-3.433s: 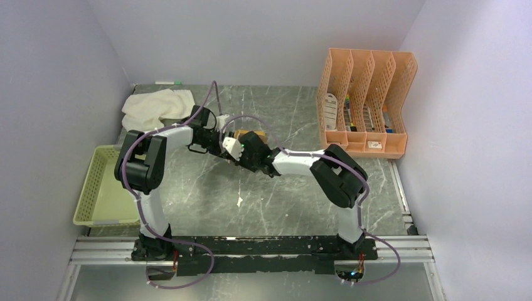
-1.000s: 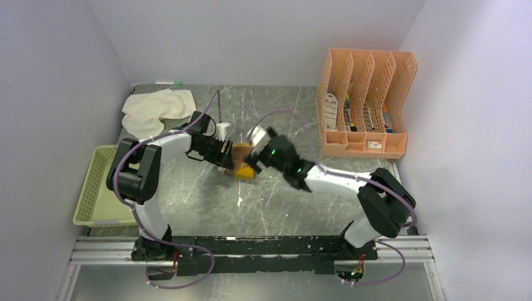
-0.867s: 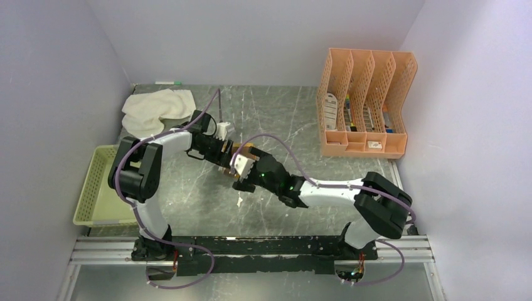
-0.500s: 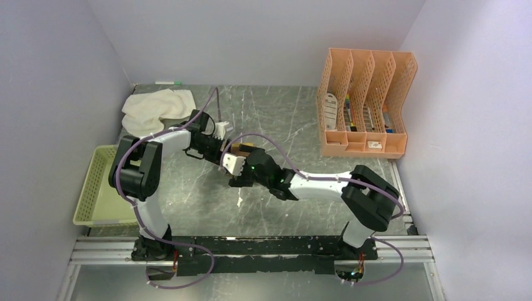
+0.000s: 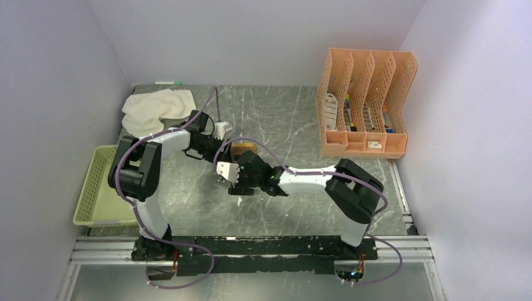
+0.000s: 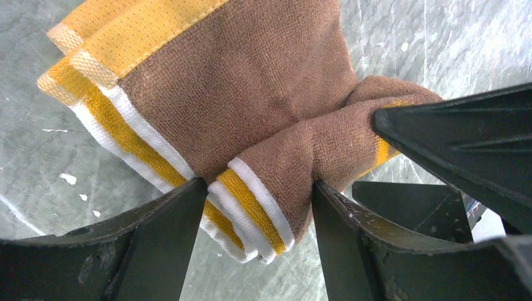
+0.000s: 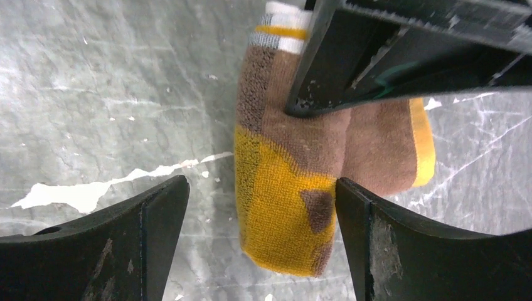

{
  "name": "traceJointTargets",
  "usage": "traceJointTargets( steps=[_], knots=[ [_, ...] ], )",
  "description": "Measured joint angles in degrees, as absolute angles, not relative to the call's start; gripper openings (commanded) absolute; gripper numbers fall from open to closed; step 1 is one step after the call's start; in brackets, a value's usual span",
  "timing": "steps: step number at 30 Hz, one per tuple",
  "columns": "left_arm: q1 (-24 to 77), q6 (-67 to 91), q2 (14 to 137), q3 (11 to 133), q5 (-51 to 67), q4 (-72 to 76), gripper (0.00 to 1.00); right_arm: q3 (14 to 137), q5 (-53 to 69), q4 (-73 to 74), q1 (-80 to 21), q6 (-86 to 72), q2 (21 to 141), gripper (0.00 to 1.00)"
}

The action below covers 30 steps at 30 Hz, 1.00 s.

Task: Roll the towels
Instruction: Roll the towel at the center of the board.

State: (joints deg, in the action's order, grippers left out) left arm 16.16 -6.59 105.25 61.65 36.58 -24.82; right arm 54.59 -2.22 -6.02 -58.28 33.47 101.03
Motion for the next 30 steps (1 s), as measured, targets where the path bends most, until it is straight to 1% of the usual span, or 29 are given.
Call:
traceJointTargets(
  steps=[5, 9, 11, 15, 16, 19, 23, 26, 30],
  knots=[
    [16.16, -6.17, 104.60, 60.69, 36.58, -24.05, 0.78, 52.97, -4.86, -7.73, -58.08, 33.47, 102.08, 0.86],
    [15.81, -5.93, 104.57, 60.55, 36.73, -23.81, 0.78, 52.71, -6.31, -11.60, -57.76, 33.54, 103.53, 0.82],
    [15.70, -5.89, 104.57, 60.55, 36.80, -23.81, 0.78, 53.12, -6.92, -13.21, -57.60, 33.58, 104.57, 0.75],
    [15.29, -5.74, 104.57, 60.36, 37.39, -23.64, 0.78, 55.53, -6.48, -13.21, -57.01, 33.39, 106.94, 0.55],
    [15.16, -5.72, 104.55, 60.27, 37.63, -23.57, 0.78, 57.49, -5.21, -11.40, -56.51, 32.82, 108.01, 0.53],
    [14.79, -5.58, 104.55, 60.16, 37.95, -23.57, 0.78, 62.35, -1.80, -6.92, -54.61, 31.66, 110.56, 0.50],
    [14.44, -5.54, 104.57, 60.12, 38.44, -23.59, 0.79, 65.43, 3.99, -2.02, -52.31, 30.79, 111.48, 0.43],
    [14.09, -5.50, 104.53, 59.88, 38.89, -23.53, 0.79, 66.83, 9.85, 1.21, -50.33, 29.78, 111.70, 0.40],
    [12.86, -4.99, 103.96, 59.16, 39.27, -23.53, 0.79, 68.38, 20.53, 4.75, -46.17, 27.99, 111.77, 0.33]
  ],
)
